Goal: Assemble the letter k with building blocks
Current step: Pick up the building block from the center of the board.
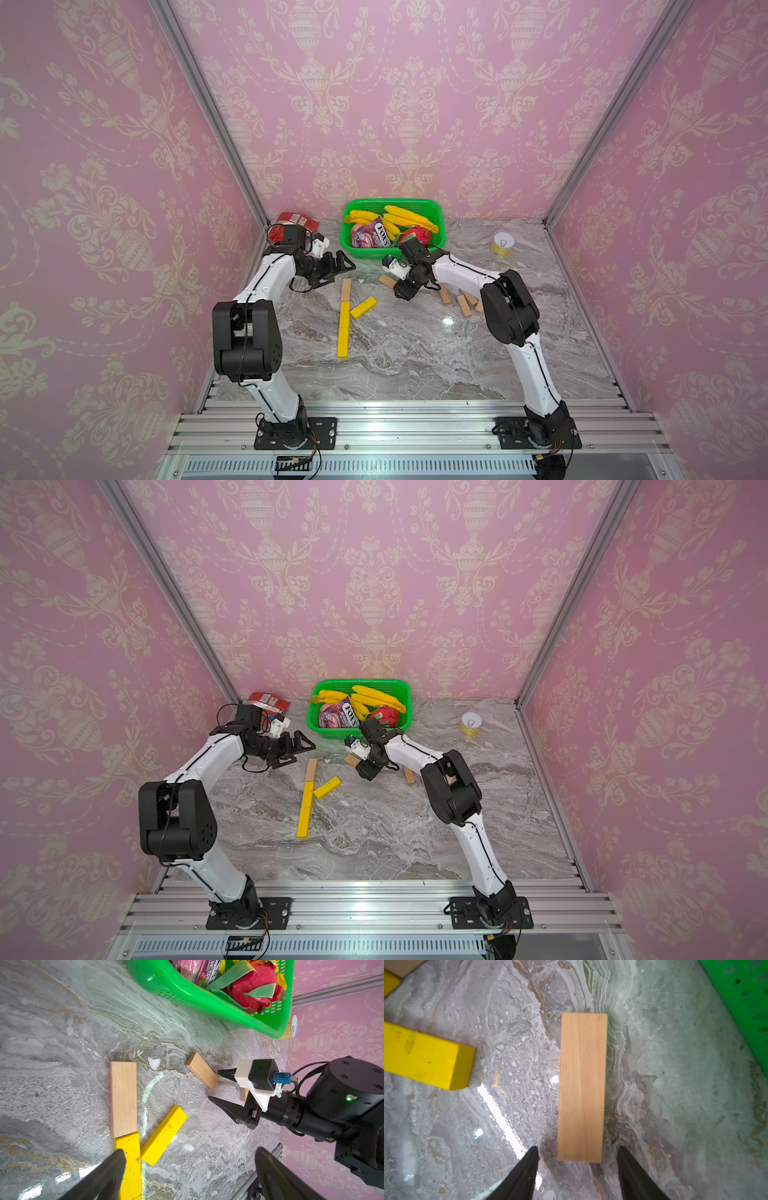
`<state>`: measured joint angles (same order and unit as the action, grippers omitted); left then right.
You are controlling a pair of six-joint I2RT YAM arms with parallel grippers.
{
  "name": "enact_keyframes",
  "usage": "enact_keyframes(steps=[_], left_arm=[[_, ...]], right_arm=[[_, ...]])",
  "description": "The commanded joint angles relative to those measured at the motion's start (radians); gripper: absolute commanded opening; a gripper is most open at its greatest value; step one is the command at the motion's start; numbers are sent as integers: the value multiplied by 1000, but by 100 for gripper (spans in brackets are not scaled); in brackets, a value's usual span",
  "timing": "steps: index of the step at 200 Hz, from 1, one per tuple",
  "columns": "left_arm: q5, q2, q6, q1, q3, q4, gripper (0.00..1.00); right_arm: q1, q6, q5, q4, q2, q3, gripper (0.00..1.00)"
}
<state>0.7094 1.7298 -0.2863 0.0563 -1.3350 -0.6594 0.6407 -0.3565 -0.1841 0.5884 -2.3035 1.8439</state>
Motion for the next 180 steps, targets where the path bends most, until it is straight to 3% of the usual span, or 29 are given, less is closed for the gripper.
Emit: enact_keyframes(steps=[1,90,141,180], left_arm=[[-5,-28,11,7,-19,-12,99],[-2,-11,18,9,-27,-21,99],[-1,-9,16,13,-27,-20,99],[-3,-4,16,14,-26,-19,99]], right_arm=[[13,0,3,70,-65,121,64],[11,-49,-1,175,-194,300,66],[11,-55,-9,198,-201,303,39],[11,-25,1,81,-70,93,29]])
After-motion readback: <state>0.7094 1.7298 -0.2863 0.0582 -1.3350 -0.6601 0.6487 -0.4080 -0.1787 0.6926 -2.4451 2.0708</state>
